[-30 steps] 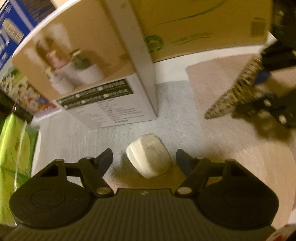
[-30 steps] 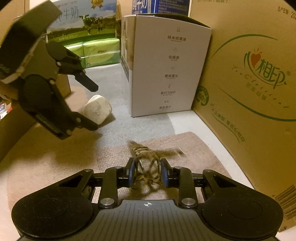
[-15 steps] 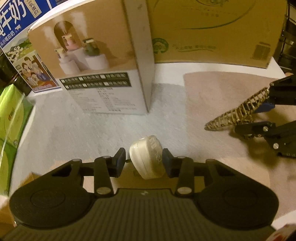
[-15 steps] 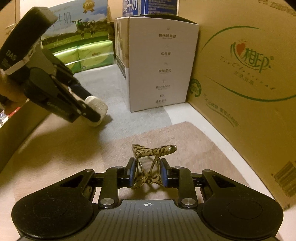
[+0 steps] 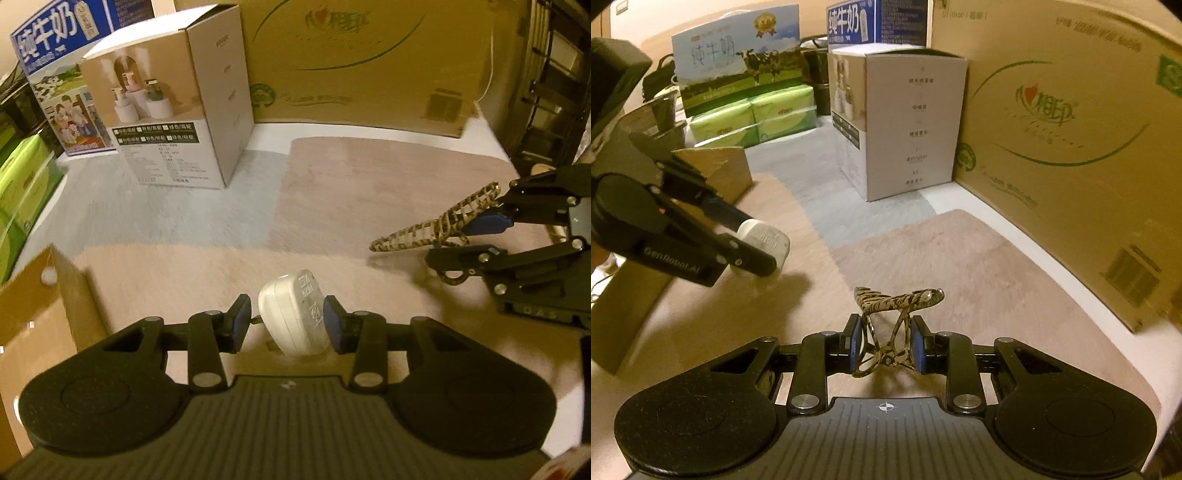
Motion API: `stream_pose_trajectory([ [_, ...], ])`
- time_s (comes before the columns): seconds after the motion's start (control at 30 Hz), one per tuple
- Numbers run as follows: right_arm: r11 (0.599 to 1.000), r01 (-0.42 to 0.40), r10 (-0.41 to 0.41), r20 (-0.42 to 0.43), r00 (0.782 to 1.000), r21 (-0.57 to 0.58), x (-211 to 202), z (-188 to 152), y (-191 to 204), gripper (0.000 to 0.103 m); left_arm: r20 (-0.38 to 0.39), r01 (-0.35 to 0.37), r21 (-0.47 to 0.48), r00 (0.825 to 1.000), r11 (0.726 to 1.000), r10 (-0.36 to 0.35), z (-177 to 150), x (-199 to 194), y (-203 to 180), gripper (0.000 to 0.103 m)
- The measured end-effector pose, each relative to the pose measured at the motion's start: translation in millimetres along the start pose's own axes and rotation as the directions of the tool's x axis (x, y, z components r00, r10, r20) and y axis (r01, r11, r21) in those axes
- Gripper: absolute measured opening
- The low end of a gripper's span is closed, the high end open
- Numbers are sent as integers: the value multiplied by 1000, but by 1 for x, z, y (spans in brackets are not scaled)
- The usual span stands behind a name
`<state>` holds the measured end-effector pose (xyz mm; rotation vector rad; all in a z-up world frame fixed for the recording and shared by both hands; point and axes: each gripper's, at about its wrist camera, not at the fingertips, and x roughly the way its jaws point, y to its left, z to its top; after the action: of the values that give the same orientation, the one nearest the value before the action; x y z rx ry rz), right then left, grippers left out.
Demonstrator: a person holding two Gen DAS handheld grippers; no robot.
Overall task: Organize rigid objects
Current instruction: 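Carry the white plug and wire rack over the cardboard box with both tools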
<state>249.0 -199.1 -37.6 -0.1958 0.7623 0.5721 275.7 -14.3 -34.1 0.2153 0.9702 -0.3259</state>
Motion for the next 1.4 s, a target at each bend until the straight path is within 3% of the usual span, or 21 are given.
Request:
stream_pose_trajectory([
  [0.33,992,9,-10,3,1000,125,-62,-34,39,28,54,-14,-76,998,997,18,-56,-64,-36,39],
  [0.6,991,4,-7,23,1000,131,-101,-54,76,28,104,-43,-146,993,988,58,-94,-110,-49,39],
  [1.03,995,-11,9,29,1000,94,-126,-78,112,28,152,-40,-256,985,966,81,-139,-155,-47,39],
  [1.4,998,-19,17,37,999,64,-134,-83,137,28,165,-39,-295,982,955,91,-160,-172,-43,39],
])
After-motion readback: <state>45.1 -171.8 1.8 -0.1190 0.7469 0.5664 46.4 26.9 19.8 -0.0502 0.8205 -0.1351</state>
